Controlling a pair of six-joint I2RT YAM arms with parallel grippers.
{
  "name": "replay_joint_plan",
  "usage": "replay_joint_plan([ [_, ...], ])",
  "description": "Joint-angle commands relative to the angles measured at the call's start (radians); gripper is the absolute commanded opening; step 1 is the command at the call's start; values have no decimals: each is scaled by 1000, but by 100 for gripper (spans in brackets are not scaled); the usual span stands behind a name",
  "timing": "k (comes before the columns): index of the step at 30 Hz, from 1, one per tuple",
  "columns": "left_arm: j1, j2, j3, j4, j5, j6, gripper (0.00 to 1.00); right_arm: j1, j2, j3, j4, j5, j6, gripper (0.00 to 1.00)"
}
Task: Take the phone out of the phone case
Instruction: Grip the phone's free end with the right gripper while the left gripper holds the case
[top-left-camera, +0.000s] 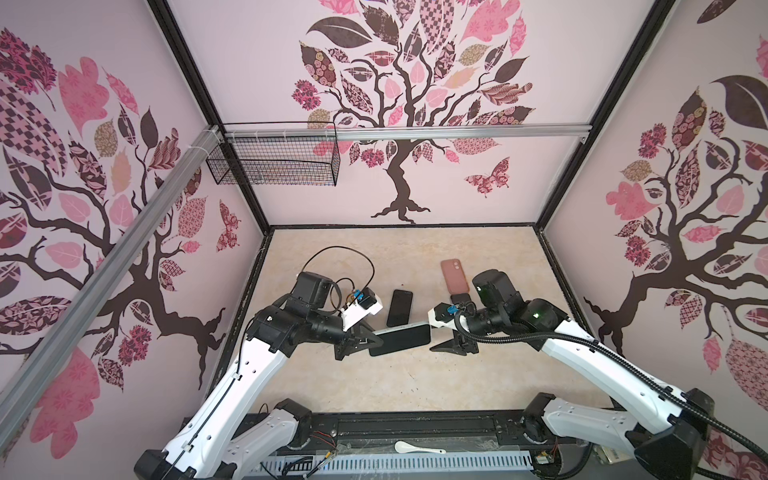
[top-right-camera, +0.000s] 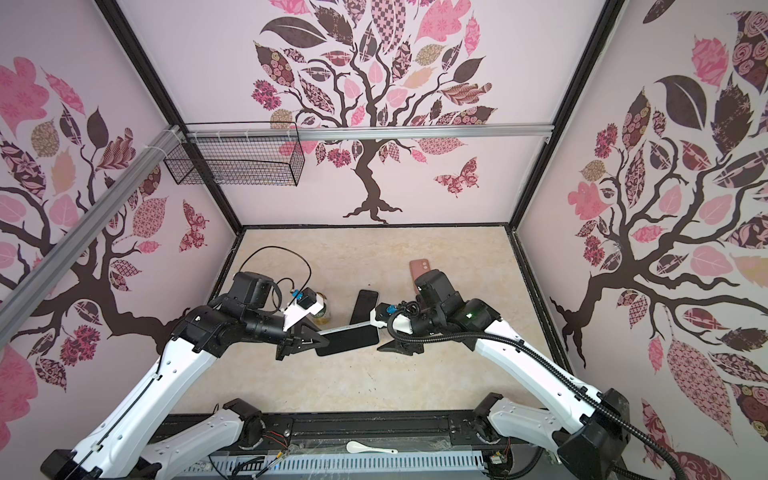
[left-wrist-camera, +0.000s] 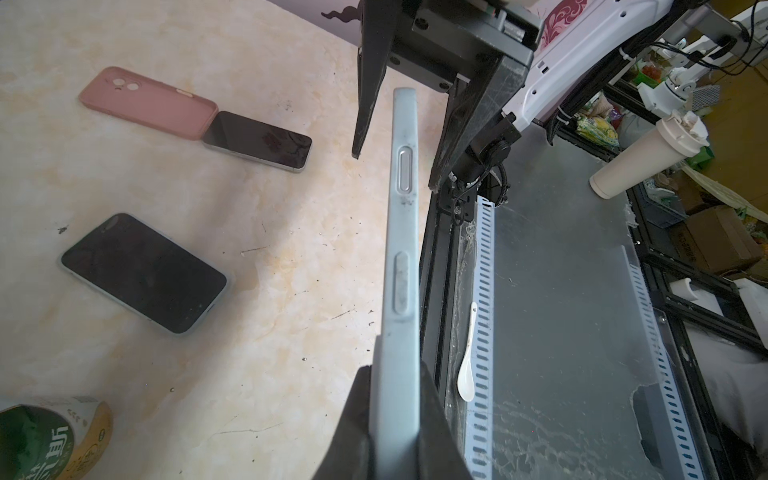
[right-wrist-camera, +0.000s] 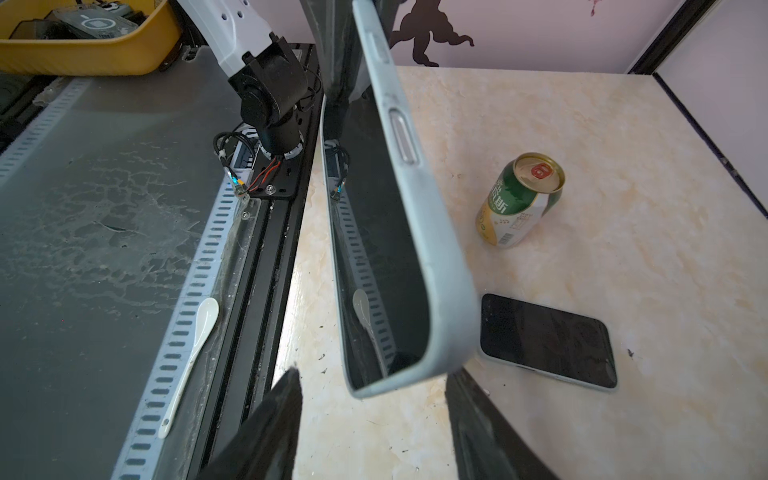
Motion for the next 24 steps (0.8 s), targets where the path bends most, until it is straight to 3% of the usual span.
replay_joint_plan([
  [1,1,-12,57,4,46,29,0,-2,-8,-1,21,-33,13,49],
  [6,1,1,60,0,55,28,0,42,-19,-19,22,29,-31,37],
  [24,1,9,86,-16,54,30,0,45,-17,-40,47,11,-48,43],
])
